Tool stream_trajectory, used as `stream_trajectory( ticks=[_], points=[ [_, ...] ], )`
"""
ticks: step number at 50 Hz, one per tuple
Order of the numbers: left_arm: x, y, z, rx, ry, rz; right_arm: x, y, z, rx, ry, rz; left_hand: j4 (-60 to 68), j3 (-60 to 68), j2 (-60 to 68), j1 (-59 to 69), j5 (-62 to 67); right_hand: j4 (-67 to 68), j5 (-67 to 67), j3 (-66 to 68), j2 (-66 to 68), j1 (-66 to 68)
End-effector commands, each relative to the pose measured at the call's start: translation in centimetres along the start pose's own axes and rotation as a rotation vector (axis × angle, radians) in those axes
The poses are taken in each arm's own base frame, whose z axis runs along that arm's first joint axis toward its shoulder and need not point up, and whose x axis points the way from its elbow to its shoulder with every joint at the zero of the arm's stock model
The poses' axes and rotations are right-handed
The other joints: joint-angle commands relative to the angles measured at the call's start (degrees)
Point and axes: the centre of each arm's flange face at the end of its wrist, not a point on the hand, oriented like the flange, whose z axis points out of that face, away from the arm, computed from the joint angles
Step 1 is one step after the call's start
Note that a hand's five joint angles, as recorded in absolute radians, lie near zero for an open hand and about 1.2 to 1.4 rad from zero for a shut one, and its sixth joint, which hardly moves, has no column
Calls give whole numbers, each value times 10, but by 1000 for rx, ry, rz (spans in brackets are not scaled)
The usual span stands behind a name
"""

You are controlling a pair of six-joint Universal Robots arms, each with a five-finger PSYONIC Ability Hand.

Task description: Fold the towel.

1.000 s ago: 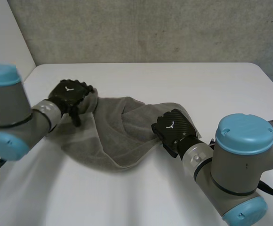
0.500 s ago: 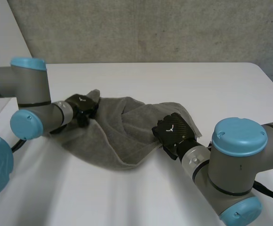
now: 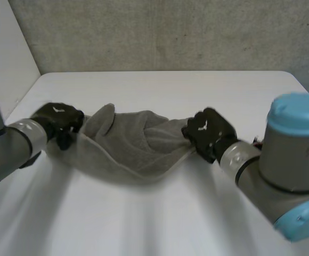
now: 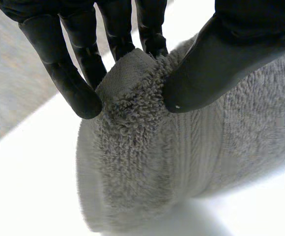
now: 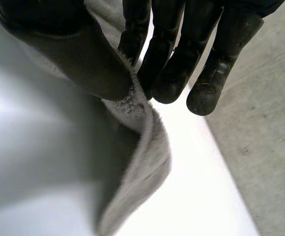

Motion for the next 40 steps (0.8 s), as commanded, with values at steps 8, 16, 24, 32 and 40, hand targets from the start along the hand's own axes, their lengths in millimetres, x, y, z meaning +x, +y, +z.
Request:
stream_trajectory(
  ticks=[8,16,24,32,40],
  points=[
    [-88,-172,39,925,-414,39,142,-132,63,823,631,37,-63,-72,-30,17,-128,35,34,41,50,46],
    [-103,-206,34,1180,-509,-80,155,-160,68,894,787,-108,-63,-72,-30,17,-128,35,34,41,50,46],
    [-93,-131,57,953,-422,-198,91,-100,85,489,254,-74,-63,-72,-30,17,-128,35,34,41,50,46],
    [-56,-25,59,643,-270,-197,10,-26,63,126,-236,-110,-63,-72,-30,17,-128,35,34,41,50,46],
    [-39,25,37,492,-232,-230,-28,10,46,-40,-387,-21,-63,-72,-30,17,-128,35,34,41,50,46]
  ],
)
